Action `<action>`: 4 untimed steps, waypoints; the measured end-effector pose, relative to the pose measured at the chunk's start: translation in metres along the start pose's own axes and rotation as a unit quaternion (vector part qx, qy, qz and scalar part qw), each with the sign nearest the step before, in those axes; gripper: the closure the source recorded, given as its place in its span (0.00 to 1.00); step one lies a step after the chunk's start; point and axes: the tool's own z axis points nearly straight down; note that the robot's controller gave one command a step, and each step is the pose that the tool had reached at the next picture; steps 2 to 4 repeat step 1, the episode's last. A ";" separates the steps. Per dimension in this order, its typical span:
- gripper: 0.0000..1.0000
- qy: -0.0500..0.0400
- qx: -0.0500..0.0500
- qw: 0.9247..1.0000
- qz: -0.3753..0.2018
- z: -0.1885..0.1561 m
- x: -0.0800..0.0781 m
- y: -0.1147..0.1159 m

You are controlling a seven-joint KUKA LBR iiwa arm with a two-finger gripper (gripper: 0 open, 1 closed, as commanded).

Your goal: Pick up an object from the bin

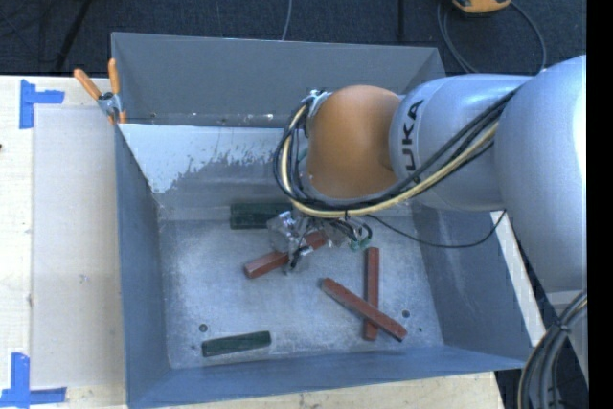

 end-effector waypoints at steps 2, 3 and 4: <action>1.00 -0.001 0.001 1.000 0.014 -0.204 0.007 0.001; 1.00 -0.001 0.001 1.000 0.014 -0.204 0.007 0.001; 1.00 -0.001 0.001 1.000 0.014 -0.204 0.007 0.001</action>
Offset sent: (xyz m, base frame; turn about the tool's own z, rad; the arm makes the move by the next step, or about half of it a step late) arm 0.0000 0.0000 0.0000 0.0000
